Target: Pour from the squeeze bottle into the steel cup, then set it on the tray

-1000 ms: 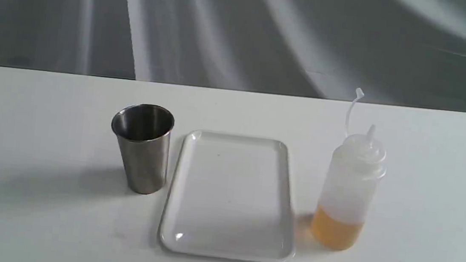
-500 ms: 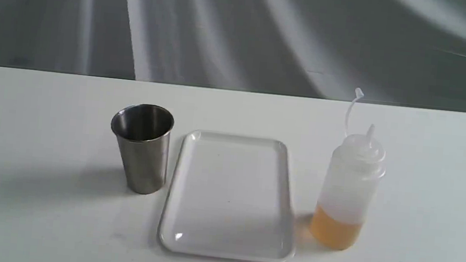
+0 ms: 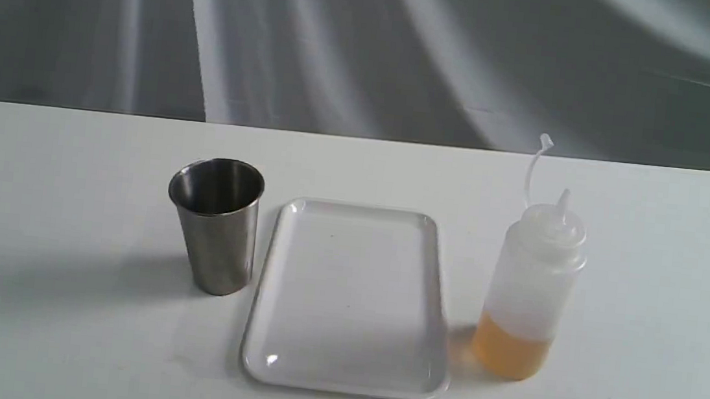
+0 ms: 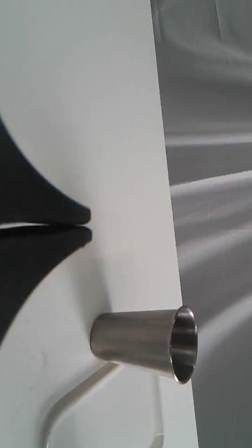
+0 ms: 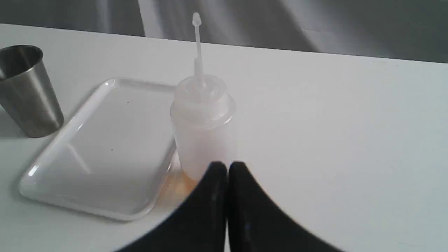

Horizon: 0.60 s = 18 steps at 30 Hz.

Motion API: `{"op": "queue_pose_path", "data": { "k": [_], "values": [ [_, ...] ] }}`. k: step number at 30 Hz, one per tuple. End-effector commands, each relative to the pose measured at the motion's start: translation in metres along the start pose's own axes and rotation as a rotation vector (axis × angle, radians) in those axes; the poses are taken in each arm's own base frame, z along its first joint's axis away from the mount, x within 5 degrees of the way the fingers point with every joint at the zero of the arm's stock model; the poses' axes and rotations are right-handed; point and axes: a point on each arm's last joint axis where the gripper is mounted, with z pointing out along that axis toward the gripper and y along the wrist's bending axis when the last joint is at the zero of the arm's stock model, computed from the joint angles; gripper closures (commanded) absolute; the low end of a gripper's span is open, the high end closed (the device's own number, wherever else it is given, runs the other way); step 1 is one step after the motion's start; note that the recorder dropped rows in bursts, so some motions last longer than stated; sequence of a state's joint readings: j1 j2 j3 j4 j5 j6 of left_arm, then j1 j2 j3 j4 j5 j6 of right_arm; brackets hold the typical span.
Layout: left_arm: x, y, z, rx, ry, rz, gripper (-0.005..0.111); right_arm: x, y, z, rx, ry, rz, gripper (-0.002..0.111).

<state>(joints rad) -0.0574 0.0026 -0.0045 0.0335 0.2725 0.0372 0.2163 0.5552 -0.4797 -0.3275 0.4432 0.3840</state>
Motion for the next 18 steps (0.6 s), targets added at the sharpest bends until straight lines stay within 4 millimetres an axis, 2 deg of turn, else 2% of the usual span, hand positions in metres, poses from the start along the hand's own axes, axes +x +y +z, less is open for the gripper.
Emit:
{"op": "queue_pose_path", "data": {
  "k": [1,5,13,18],
  "values": [
    [0.001,0.0,0.0,0.006,-0.005,-0.001,0.107,-0.004,0.002,0.012,0.0,0.006,-0.006,0.108],
    [0.001,0.0,0.0,0.006,-0.005,-0.001,0.107,-0.005,0.004,0.026,-0.002,0.023,-0.058,0.108],
    [0.001,0.0,0.0,0.006,-0.005,-0.004,0.107,-0.013,0.018,0.061,-0.105,-0.055,-0.088,0.108],
    [0.001,0.0,0.0,0.006,-0.005,-0.004,0.107,0.005,0.024,0.086,-0.147,-0.016,-0.114,0.108]
  ]
}}
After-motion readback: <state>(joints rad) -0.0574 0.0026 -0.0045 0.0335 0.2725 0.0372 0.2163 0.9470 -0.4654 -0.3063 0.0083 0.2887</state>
